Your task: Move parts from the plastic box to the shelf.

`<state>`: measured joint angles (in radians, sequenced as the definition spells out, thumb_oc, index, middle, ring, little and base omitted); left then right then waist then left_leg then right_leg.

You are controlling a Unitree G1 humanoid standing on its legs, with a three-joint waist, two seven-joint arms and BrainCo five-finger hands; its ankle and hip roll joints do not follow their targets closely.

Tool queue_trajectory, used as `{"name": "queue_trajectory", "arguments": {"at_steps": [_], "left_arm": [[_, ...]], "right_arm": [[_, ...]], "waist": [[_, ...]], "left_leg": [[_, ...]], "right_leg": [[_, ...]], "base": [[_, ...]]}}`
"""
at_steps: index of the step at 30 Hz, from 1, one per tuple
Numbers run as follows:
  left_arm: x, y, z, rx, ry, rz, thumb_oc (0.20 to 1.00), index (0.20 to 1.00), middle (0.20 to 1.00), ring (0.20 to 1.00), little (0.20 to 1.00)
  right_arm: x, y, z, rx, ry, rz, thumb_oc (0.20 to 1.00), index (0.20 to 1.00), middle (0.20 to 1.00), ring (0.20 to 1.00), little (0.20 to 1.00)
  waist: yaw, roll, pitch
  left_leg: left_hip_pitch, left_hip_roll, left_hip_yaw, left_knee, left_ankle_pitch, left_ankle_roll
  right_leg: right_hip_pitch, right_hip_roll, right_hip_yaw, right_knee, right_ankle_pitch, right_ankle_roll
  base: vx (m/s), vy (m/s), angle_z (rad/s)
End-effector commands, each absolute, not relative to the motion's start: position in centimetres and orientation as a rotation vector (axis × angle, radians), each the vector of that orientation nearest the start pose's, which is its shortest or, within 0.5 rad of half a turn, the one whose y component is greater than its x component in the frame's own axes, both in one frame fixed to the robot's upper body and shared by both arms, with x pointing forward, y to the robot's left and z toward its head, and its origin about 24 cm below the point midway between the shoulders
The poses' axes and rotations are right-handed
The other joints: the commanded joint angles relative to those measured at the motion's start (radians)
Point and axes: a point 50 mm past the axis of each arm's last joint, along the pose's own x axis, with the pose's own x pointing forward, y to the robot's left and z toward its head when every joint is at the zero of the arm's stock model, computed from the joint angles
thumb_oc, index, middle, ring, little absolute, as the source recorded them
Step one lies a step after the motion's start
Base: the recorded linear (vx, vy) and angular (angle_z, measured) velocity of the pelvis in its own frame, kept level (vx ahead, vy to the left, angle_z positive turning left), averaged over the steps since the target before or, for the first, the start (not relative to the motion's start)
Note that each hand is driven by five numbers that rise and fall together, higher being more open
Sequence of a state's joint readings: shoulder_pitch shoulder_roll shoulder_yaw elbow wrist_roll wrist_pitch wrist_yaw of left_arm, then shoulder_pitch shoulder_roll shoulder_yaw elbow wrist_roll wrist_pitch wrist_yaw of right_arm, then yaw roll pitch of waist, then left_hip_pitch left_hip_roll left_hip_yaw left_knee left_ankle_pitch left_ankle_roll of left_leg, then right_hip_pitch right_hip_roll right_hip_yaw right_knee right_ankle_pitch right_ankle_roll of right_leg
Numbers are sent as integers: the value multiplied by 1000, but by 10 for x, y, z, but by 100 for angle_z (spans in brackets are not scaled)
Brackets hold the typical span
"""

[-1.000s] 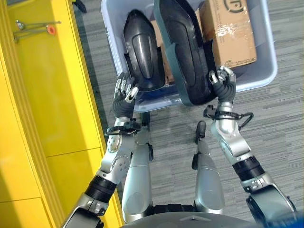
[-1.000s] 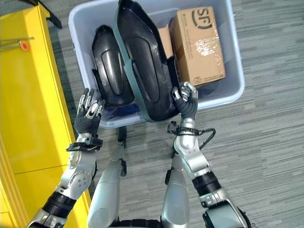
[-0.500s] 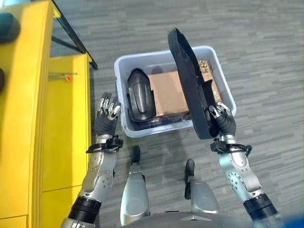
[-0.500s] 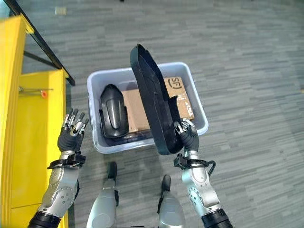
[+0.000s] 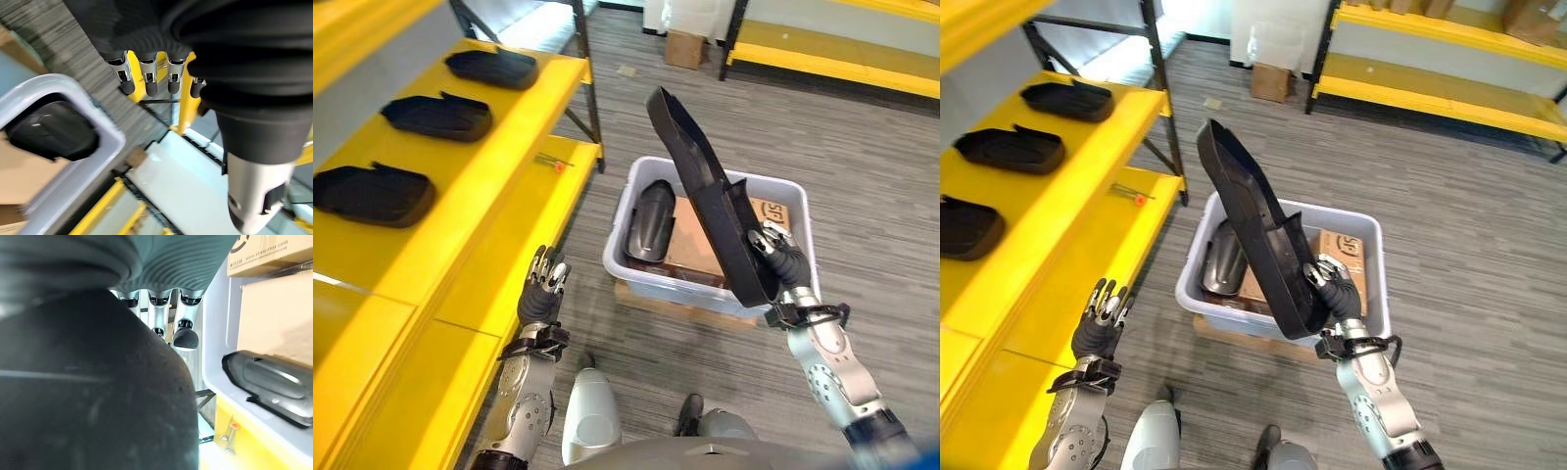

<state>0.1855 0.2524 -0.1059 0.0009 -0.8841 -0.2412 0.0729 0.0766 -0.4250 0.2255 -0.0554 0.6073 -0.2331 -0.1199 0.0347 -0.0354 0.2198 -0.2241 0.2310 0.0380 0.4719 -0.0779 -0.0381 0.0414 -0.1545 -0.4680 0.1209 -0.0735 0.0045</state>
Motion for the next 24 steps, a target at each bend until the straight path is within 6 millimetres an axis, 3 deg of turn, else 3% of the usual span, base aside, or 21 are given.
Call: {"name": "queue_trajectory", "arguments": {"at_steps": [1,2,3,5,7,11,13,15,17,18,21,22,23,24], "left_arm": [[221,205,46,-599,-122,87,1000,1000,1000,1000,1000],[221,205,46,-599,-122,87,1000,1000,1000,1000,1000],[221,202,46,-610,-113,66,1000,1000,1000,1000,1000],[223,200,51,-591,-118,28,1000,1000,1000,1000,1000],[222,201,52,-580,-120,22,1000,1000,1000,1000,1000],[217,210,57,-532,-147,35,1000,1000,1000,1000,1000],[214,214,54,-506,-128,56,1000,1000,1000,1000,1000],[211,220,56,-486,-145,73,1000,1000,1000,1000,1000],[211,223,58,-468,-152,82,1000,1000,1000,1000,1000],[212,226,59,-451,-164,97,1000,1000,1000,1000,1000],[216,220,56,-451,-150,85,1000,1000,1000,1000,1000],[215,218,54,-456,-143,82,1000,1000,1000,1000,1000],[215,218,54,-456,-143,82,1000,1000,1000,1000,1000],[215,212,50,-469,-127,76,1000,1000,1000,1000,1000]], "right_arm": [[241,-191,77,278,-213,46,200,200,200,200,200],[241,-191,77,278,-213,46,200,200,200,200,200],[237,-197,75,283,-207,13,200,200,200,200,200],[231,-201,71,295,-199,-20,200,200,200,200,200],[230,-203,70,296,-194,-25,200,200,200,200,200],[232,-194,69,309,-188,11,200,200,200,200,200],[232,-185,65,362,-165,30,200,200,200,200,200],[232,-182,68,320,-179,52,200,200,200,200,200],[233,-178,69,333,-185,64,200,200,200,200,200],[234,-176,69,343,-183,74,200,200,200,200,200],[234,-174,68,376,-175,93,200,200,200,200,200],[233,-173,65,374,-161,98,200,200,200,200,200],[233,-173,65,374,-161,98,200,200,200,200,200],[233,-170,64,380,-155,110,200,200,200,200,200]], "waist": [[-24,-8,-28],[-24,-9,-28],[-35,7,-50],[-32,7,-54],[-30,3,-54],[-14,-13,-34],[-5,-20,-28],[-7,-13,-17],[-7,-8,-11],[-21,-2,-15],[-49,-6,-40],[-56,-13,-53],[-56,-13,-53],[-60,-18,-61]], "left_leg": [[144,31,2,-171,98,-39],[146,31,3,-172,98,-39],[185,-15,3,-301,14,-26],[201,-37,-6,-363,14,-25],[200,-60,-16,-367,5,-16],[181,-158,-31,-355,-22,24],[197,-214,-33,-393,-19,51],[207,-230,-38,-422,-3,67],[210,-226,-39,-431,6,72],[209,-225,-69,-468,37,82],[213,-241,-103,-505,72,90],[209,-255,-113,-513,80,90],[209,-255,-113,-513,80,90],[209,-277,-128,-524,91,88]], "right_leg": [[-103,-63,87,171,-75,22],[-103,-63,87,171,-76,22],[-103,-98,74,171,-47,53],[-80,-151,39,159,-11,88],[-69,-172,30,144,12,100],[-61,-265,25,119,141,145],[-62,-324,27,121,241,178],[-76,-326,46,143,254,170],[-87,-300,81,162,227,162],[-125,-168,209,184,147,140],[-165,84,367,169,13,94],[-160,131,395,125,4,80],[-160,131,395,125,4,80],[-154,179,445,46,15,60]], "base": [[-18,153,84],[13,289,91],[-7,317,76],[-15,432,102],[0,294,91],[-15,363,54],[19,396,28],[-19,291,25],[-43,160,19],[22,146,17],[57,141,54],[44,67,72],[15,47,72],[-9,-2,46]]}}
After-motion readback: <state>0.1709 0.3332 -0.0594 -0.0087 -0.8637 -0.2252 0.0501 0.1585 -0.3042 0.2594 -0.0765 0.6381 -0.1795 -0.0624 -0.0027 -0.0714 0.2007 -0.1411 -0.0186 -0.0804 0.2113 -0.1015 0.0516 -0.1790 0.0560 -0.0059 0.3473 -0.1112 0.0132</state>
